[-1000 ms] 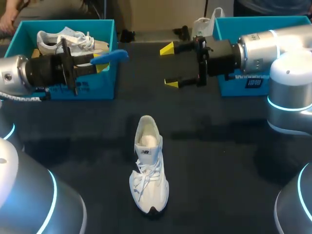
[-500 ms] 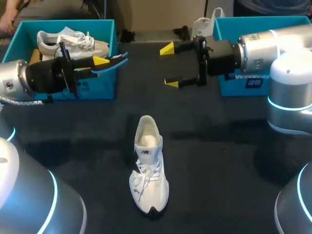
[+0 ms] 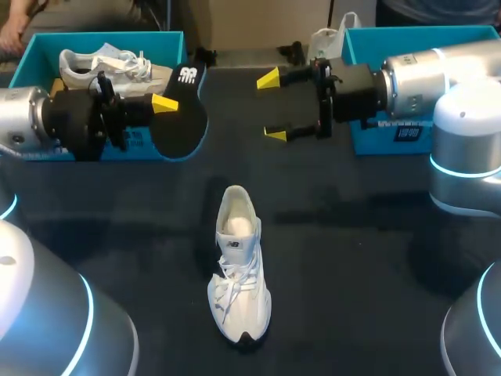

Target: Take the shoe out of the shoebox, open the shoe tongue, remove and reinsert the insole, then place the shoe into the shoebox

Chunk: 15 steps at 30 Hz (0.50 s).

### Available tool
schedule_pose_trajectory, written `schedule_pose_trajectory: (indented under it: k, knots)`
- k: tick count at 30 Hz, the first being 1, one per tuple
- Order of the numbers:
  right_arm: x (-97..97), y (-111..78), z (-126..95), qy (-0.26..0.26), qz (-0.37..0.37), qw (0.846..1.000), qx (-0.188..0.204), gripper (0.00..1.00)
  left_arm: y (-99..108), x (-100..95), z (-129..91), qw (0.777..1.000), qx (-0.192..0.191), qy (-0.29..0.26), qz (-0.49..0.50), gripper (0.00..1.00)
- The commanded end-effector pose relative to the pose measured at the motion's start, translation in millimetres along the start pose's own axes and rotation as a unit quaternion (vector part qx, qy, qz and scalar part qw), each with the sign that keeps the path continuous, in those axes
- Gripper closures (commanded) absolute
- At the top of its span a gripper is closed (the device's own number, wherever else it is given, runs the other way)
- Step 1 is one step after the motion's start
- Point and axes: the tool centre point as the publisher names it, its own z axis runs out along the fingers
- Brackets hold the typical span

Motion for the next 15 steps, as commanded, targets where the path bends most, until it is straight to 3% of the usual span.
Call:
schedule_pose_trajectory:
  k: [1,8,15]
  knots:
    - [0.3,0.0,2,-0.001,0.001,1.000,-0.001,0.00,5,-1.3,-1,0.999,0.013,0.011,0.043,1.00]
    - [0.3,0.0,2,-0.001,0.001,1.000,-0.001,0.00,9,0.8,1,0.999,0.012,0.009,0.034,1.00]
    - [0.3,0.0,2,-0.001,0.001,1.000,-0.001,0.00,20,13.2,8,0.999,-0.023,0.026,0.038,1.00]
